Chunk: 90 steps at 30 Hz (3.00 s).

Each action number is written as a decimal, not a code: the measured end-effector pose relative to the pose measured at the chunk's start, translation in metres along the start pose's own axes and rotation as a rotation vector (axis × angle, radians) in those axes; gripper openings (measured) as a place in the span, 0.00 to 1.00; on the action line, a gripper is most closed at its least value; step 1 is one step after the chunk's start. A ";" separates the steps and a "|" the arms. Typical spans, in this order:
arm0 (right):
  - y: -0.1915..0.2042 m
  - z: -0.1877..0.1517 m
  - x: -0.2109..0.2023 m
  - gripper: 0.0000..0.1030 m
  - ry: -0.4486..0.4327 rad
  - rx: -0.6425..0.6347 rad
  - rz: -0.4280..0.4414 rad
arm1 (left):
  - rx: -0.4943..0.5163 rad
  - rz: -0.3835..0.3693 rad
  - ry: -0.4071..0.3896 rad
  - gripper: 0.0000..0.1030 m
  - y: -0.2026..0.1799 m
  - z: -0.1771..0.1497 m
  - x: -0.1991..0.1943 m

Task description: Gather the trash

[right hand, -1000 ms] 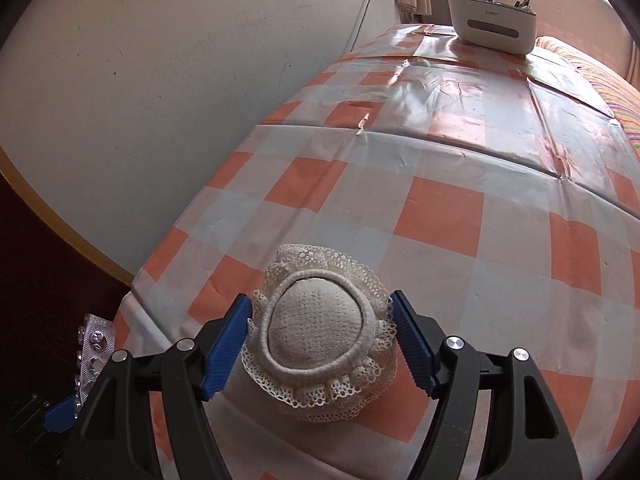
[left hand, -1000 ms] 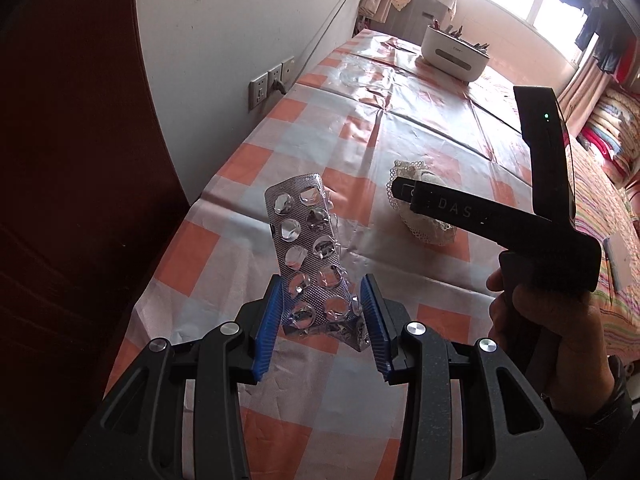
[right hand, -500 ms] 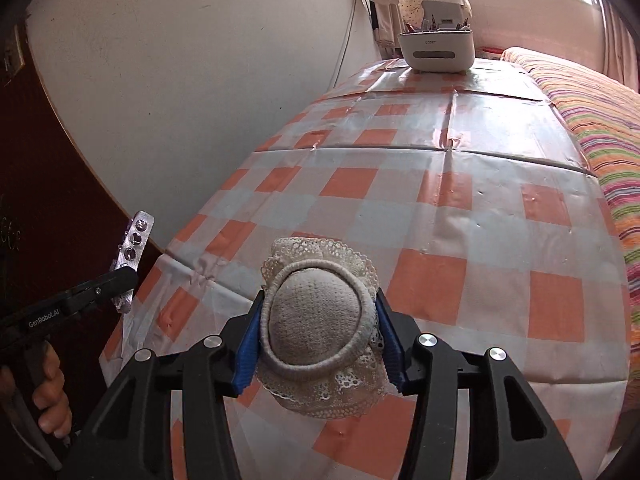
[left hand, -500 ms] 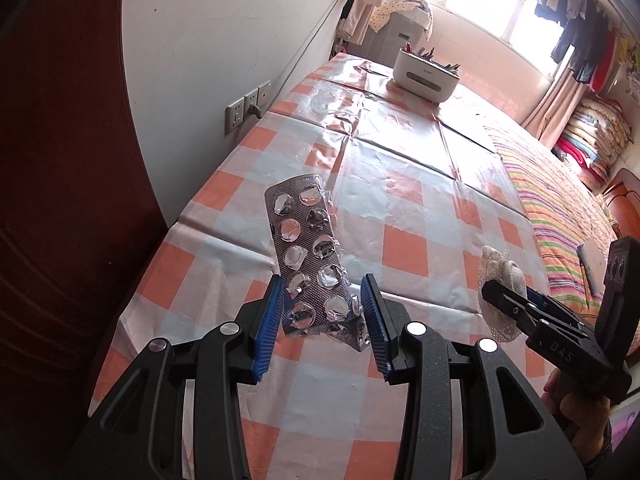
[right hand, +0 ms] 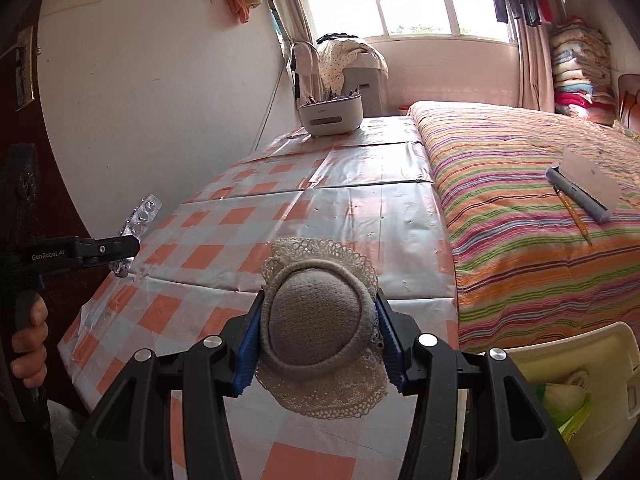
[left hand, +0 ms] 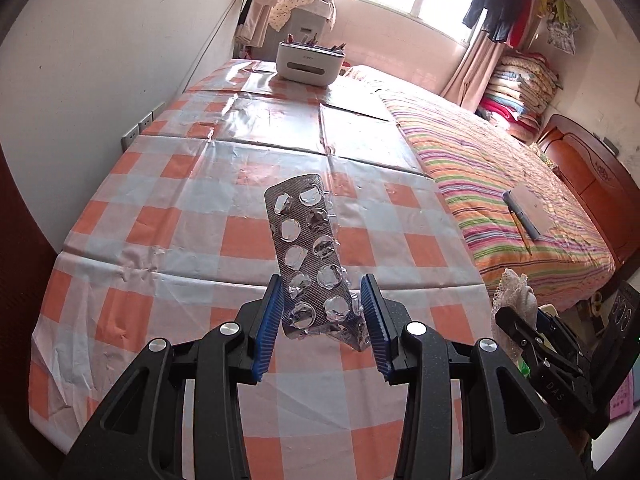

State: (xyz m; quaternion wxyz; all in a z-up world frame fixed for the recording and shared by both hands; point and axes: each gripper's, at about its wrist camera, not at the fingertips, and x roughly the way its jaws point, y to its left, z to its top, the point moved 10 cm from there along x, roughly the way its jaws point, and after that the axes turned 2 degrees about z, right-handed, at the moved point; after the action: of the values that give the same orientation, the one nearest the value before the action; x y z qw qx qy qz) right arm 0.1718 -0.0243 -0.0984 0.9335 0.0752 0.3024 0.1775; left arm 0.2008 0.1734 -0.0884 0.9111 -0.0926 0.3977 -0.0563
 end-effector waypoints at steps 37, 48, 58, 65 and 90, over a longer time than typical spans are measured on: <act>-0.145 -0.026 -0.129 0.50 -0.220 0.370 -0.260 | 0.351 -0.224 0.127 0.38 -0.224 -0.087 0.006; -0.167 -0.027 -0.151 0.64 -0.303 0.475 -0.244 | 0.400 -0.235 0.145 0.39 -0.253 -0.097 0.011; -0.196 -0.027 -0.197 0.65 -0.512 0.621 -0.265 | 0.448 -0.264 0.186 0.40 -0.285 -0.110 0.023; -0.203 -0.028 -0.214 0.68 -0.580 0.654 -0.265 | 0.479 -0.287 0.232 0.40 -0.309 -0.122 0.036; -0.208 -0.032 -0.222 0.68 -0.609 0.668 -0.273 | 0.496 -0.246 0.247 0.73 -0.319 -0.134 0.056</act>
State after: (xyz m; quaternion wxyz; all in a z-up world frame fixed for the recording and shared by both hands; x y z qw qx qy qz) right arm 0.0451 -0.2999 -0.0565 0.9192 0.3797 0.0623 -0.0842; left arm 0.1310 -0.1648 -0.1494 0.8370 0.0927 0.4656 -0.2722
